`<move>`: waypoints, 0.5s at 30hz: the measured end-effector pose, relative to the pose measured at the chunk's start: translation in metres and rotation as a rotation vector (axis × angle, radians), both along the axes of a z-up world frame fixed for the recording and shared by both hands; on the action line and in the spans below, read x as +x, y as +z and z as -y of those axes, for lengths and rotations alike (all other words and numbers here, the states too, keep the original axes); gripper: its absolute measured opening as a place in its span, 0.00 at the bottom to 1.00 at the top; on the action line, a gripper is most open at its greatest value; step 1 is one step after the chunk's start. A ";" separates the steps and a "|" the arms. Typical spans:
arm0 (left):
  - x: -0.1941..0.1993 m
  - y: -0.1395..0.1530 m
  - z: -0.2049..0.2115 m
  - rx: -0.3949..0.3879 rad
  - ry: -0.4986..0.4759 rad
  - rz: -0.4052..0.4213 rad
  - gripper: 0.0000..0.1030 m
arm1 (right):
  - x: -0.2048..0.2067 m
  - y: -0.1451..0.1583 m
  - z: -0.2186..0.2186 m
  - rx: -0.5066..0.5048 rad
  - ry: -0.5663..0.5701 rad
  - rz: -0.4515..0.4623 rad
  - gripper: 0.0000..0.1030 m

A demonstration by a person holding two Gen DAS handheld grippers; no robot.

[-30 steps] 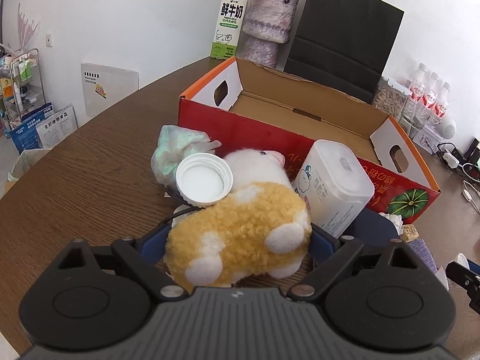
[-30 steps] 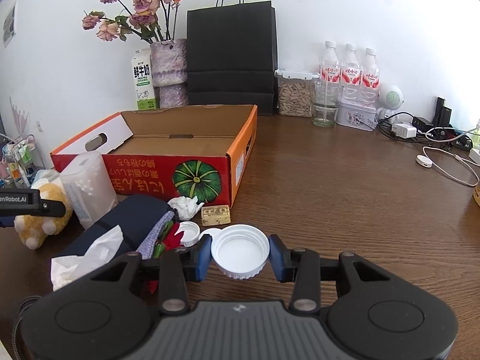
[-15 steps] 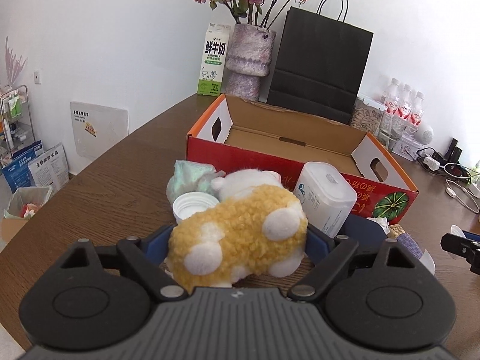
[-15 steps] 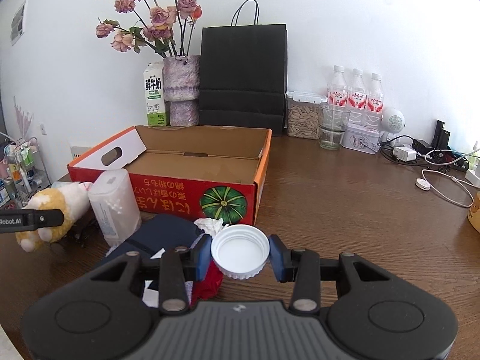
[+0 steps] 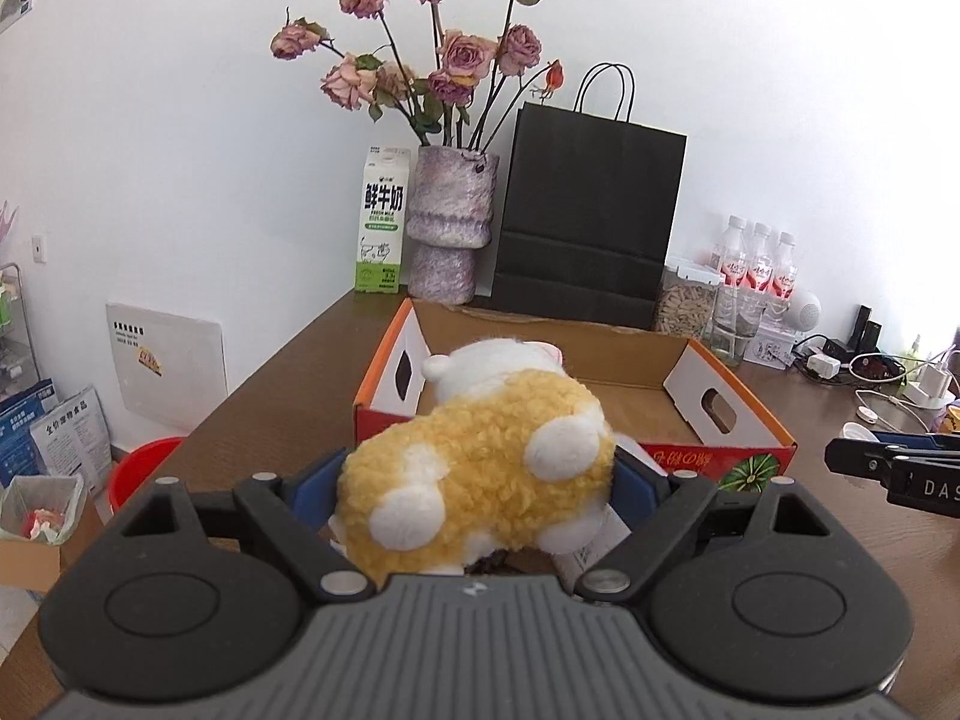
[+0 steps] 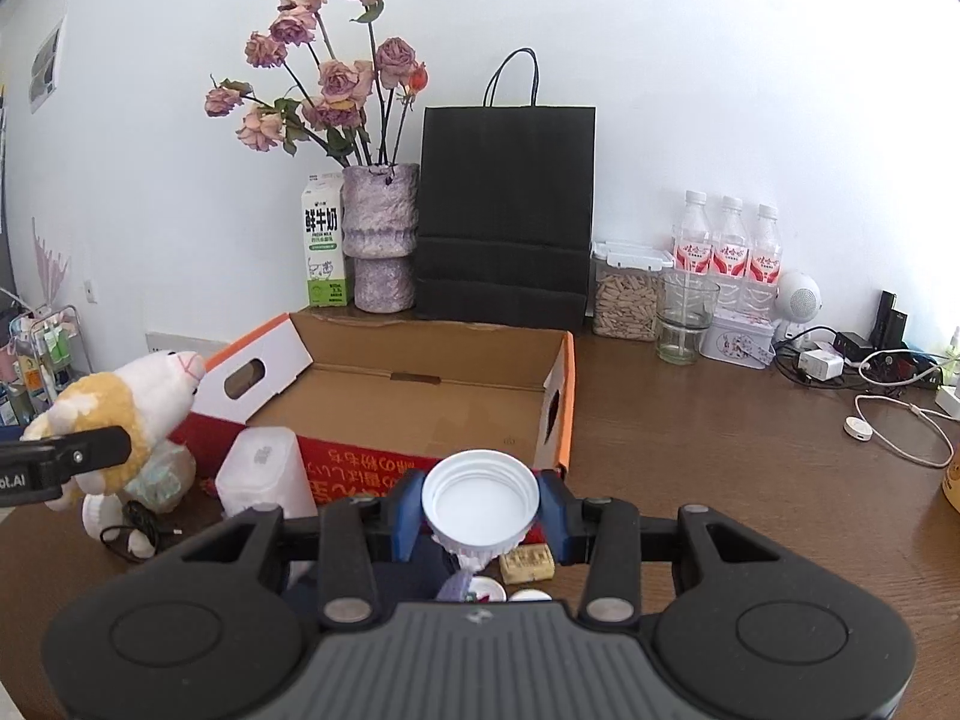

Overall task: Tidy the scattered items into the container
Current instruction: 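Carry the cap and plush over the cardboard box and open both grippers to drop them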

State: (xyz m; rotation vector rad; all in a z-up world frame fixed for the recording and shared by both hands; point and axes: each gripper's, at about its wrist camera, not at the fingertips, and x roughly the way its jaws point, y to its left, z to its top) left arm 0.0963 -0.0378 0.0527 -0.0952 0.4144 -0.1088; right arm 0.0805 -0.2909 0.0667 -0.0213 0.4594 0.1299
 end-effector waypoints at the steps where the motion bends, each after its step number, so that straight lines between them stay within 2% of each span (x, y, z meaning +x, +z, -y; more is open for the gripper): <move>1: 0.005 0.003 0.001 0.002 -0.004 0.012 0.87 | 0.005 0.002 -0.003 0.005 0.003 0.008 0.38; 8: 0.049 0.018 0.008 -0.023 -0.034 0.053 0.87 | 0.054 0.011 -0.019 0.033 0.000 0.043 0.38; 12: 0.079 0.016 0.011 -0.035 -0.027 0.052 0.87 | 0.086 0.009 -0.025 0.046 -0.008 0.059 0.38; 15: 0.103 0.010 0.017 -0.008 -0.009 0.050 0.87 | 0.112 0.003 -0.026 0.056 -0.020 0.060 0.38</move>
